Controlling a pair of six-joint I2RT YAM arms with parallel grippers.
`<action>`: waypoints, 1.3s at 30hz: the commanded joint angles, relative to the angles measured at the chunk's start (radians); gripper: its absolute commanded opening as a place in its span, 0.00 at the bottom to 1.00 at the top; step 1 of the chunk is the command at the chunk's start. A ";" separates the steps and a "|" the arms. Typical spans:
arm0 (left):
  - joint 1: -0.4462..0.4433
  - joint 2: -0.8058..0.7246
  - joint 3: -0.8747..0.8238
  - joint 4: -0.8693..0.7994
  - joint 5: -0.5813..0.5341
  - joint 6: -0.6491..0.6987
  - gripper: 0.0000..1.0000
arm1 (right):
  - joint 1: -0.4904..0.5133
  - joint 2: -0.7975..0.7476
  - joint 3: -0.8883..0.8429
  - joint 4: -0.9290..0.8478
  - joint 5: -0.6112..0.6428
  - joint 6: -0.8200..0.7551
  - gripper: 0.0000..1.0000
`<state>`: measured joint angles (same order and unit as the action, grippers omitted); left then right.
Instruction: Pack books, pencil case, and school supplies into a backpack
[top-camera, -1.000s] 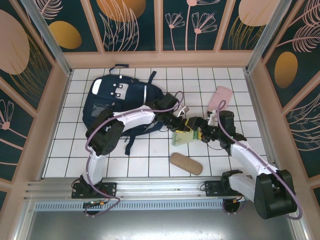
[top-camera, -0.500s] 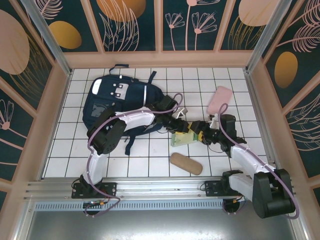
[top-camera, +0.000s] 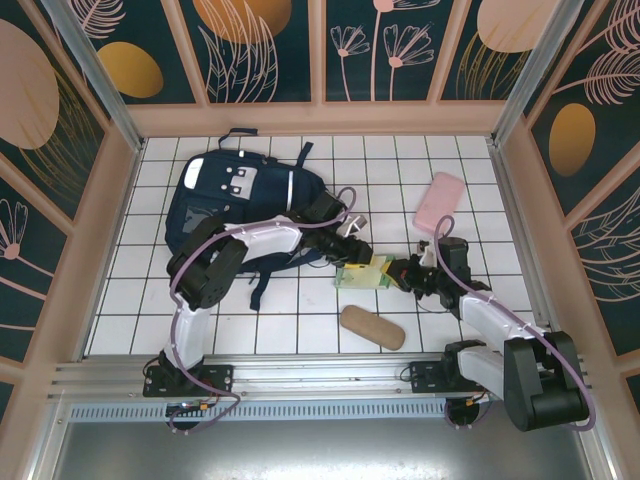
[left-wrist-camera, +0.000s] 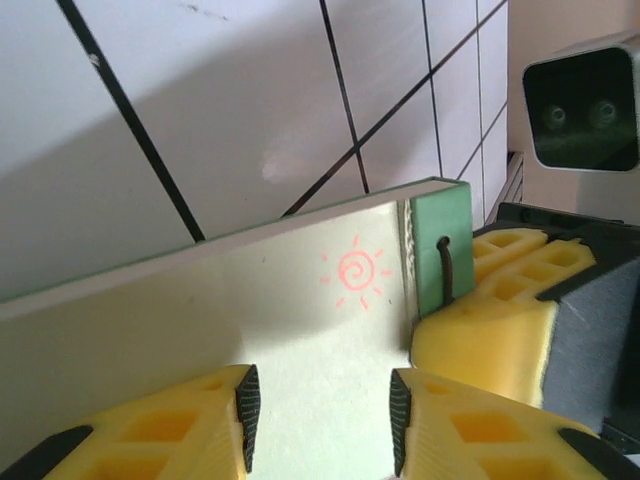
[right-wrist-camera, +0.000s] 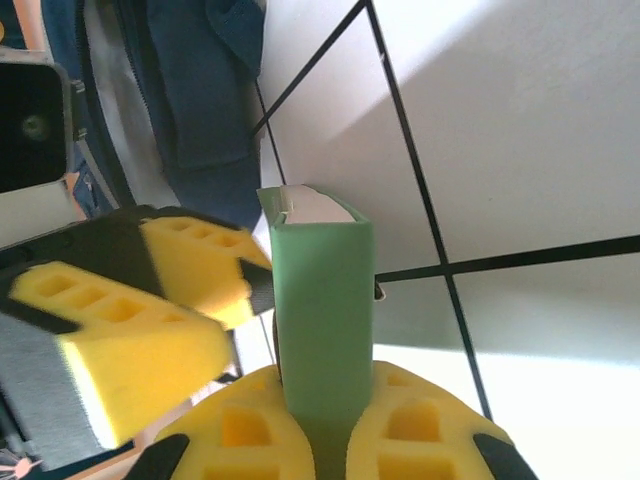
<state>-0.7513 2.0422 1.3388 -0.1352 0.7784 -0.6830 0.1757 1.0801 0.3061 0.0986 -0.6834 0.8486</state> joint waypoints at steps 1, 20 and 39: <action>0.062 -0.100 -0.055 -0.051 -0.070 0.019 0.42 | -0.005 -0.025 0.032 -0.054 0.056 -0.066 0.00; 0.034 0.010 -0.090 -0.034 -0.118 0.027 0.42 | 0.003 0.048 0.019 0.004 0.003 -0.051 0.05; 0.009 0.012 -0.042 -0.057 -0.098 0.045 0.40 | 0.135 0.199 0.088 0.043 0.141 -0.047 0.00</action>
<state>-0.7052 2.0598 1.2675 -0.1879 0.6220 -0.6575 0.3008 1.2995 0.3714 0.1665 -0.6392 0.8196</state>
